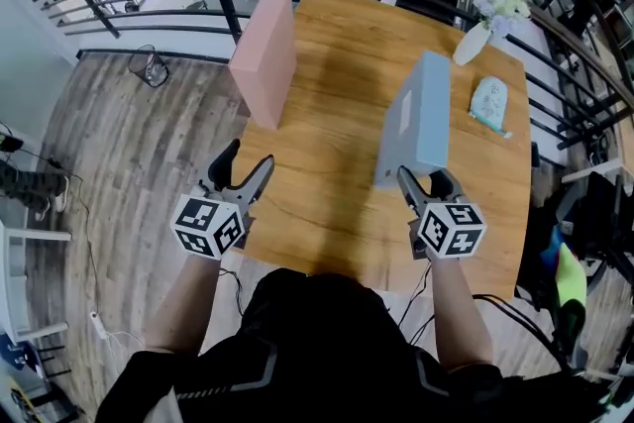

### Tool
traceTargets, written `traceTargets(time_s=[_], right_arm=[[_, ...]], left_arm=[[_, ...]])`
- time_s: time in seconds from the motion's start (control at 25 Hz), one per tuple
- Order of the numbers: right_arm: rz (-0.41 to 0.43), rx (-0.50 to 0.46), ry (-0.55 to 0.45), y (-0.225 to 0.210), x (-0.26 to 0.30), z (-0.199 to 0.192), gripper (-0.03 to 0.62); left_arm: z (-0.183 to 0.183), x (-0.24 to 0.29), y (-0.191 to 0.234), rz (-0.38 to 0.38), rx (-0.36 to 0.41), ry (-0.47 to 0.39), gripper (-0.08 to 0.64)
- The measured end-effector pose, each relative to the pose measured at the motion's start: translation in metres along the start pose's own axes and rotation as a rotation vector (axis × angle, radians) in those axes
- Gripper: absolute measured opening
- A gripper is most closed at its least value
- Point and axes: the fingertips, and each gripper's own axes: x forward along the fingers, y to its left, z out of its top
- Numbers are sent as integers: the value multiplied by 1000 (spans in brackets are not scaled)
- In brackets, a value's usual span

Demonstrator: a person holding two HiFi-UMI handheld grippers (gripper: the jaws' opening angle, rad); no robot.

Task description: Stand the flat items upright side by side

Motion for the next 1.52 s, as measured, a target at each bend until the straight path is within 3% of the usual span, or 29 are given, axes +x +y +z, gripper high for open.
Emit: traceTargets(time_s=[0.28, 0.44, 0.68, 0.96, 1.36, 1.52], right_arm=[[12, -10, -10, 21, 32, 14, 275], [34, -19, -7, 37, 48, 19, 275], [76, -40, -8, 79, 81, 29, 276], [110, -58, -18, 129, 126, 41, 278], [104, -51, -37, 167, 180, 61, 281], [98, -39, -43, 174, 197, 69, 282]], left_arm=[[5, -13, 24, 10, -17, -16, 316], [18, -16, 35, -1, 24, -33, 316], [32, -24, 59, 22, 10, -59, 316], [37, -42, 75, 42, 62, -58, 316], [43, -73, 103, 91, 81, -71, 316], [46, -73, 109, 119, 51, -86, 316]])
